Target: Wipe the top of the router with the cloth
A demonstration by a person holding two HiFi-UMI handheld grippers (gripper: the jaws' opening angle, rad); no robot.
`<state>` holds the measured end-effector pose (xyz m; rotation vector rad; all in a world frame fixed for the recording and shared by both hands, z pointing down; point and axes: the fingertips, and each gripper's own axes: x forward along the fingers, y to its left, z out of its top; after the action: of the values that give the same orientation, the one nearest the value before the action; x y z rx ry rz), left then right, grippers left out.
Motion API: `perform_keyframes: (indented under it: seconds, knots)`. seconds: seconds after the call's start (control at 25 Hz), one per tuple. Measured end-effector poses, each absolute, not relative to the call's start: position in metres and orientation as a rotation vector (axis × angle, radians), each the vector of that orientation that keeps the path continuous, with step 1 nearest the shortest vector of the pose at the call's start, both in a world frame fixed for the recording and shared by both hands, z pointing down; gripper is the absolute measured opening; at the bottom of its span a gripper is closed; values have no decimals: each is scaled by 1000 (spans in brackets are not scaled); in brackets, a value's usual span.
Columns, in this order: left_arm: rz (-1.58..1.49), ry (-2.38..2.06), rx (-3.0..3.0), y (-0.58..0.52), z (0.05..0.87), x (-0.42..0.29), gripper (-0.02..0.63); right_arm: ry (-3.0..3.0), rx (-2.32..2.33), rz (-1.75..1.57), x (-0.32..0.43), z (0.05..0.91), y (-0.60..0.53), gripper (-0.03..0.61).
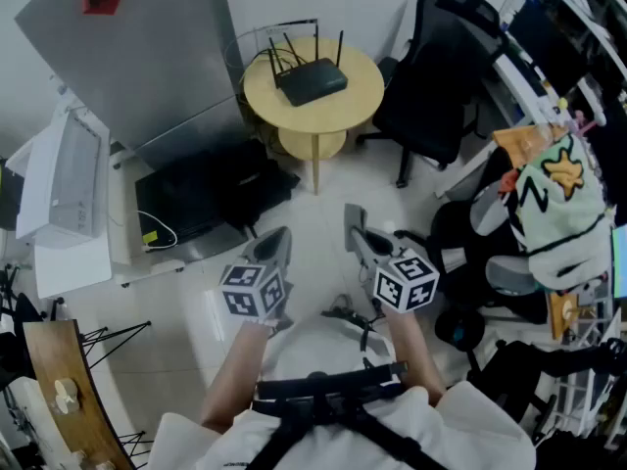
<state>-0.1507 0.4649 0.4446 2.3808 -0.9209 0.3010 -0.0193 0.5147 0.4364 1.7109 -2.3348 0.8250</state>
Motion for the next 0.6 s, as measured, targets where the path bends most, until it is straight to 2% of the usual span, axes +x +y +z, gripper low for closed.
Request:
perform_keyframes:
  seconds: [0.6]
  knots:
    - [297, -961, 2368, 451, 450, -101, -3, -2384, 1652, 815, 26, 442, 496, 37]
